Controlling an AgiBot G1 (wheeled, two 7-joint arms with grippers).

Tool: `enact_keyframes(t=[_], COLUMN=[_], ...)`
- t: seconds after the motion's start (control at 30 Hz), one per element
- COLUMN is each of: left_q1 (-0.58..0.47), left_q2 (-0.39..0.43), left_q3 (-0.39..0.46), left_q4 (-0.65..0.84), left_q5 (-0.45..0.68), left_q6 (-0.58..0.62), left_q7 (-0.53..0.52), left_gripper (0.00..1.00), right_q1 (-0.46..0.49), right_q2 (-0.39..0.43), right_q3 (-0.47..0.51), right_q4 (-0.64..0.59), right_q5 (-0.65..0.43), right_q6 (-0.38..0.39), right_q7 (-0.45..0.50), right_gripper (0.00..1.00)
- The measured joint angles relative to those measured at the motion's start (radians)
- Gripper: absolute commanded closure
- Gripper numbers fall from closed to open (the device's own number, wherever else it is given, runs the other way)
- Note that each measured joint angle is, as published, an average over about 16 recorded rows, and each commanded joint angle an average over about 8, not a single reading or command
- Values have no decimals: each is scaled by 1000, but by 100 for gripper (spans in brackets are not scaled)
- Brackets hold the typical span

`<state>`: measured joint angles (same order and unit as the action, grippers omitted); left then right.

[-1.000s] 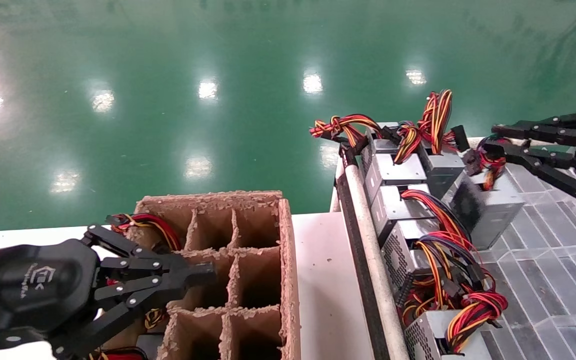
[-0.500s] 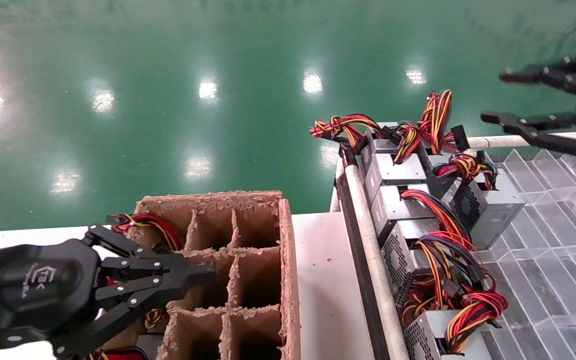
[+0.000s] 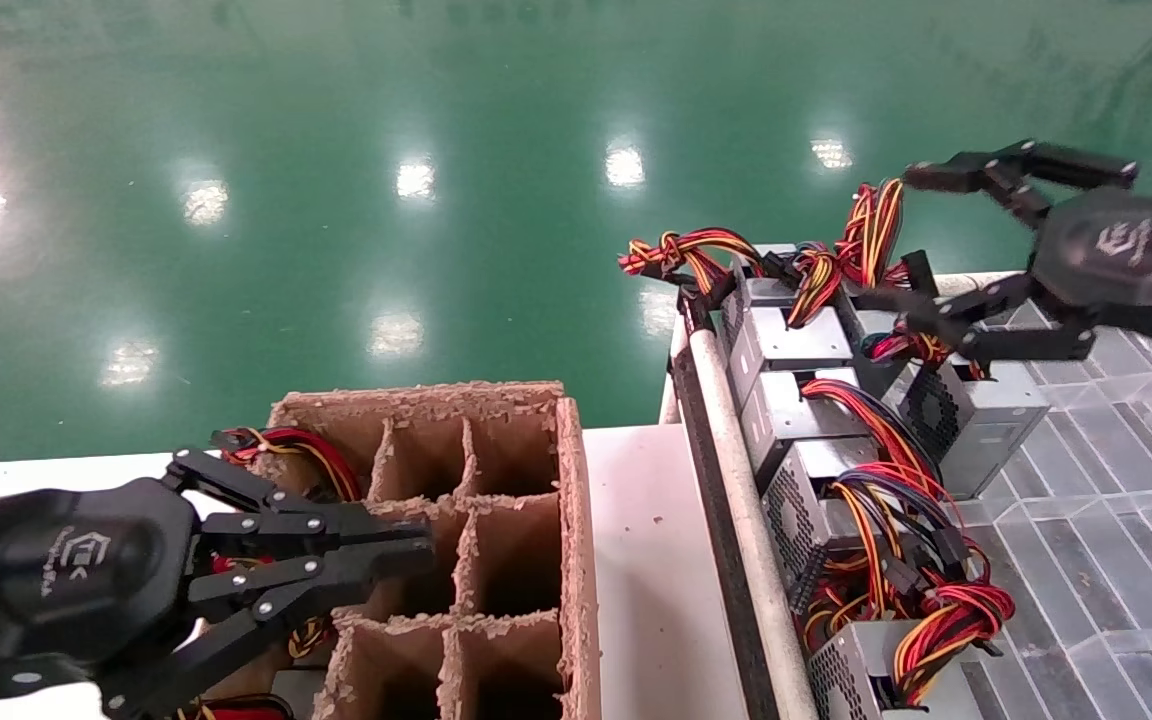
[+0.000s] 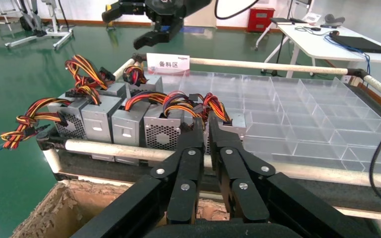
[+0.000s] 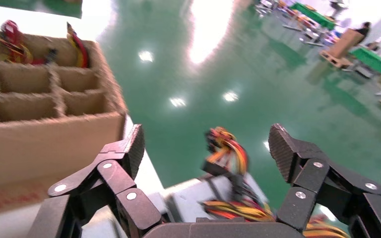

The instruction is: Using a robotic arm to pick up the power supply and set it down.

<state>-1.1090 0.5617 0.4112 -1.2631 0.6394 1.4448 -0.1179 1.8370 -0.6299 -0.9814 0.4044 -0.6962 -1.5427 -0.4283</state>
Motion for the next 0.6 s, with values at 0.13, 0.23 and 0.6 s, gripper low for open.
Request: enact_keyframes(t=[0.13, 0.23, 0.6], left_q1=[0, 0, 0], left_q2=[0, 0, 0], left_q3=[0, 0, 0], left_q4=[0, 0, 0], left_q5=[0, 0, 0], left_q6=[0, 0, 0], left_q7=[0, 0, 0], left_gripper=[0, 0, 0], right_q1=[-63, -111, -285], right_q2=[2, 3, 7], right_q3=[58, 102, 262], right_q4=[73, 128, 329], right_q5=[-3, -5, -13], right_q6=[4, 7, 18], right_q7=[51, 90, 230], right_gripper=[0, 0, 0])
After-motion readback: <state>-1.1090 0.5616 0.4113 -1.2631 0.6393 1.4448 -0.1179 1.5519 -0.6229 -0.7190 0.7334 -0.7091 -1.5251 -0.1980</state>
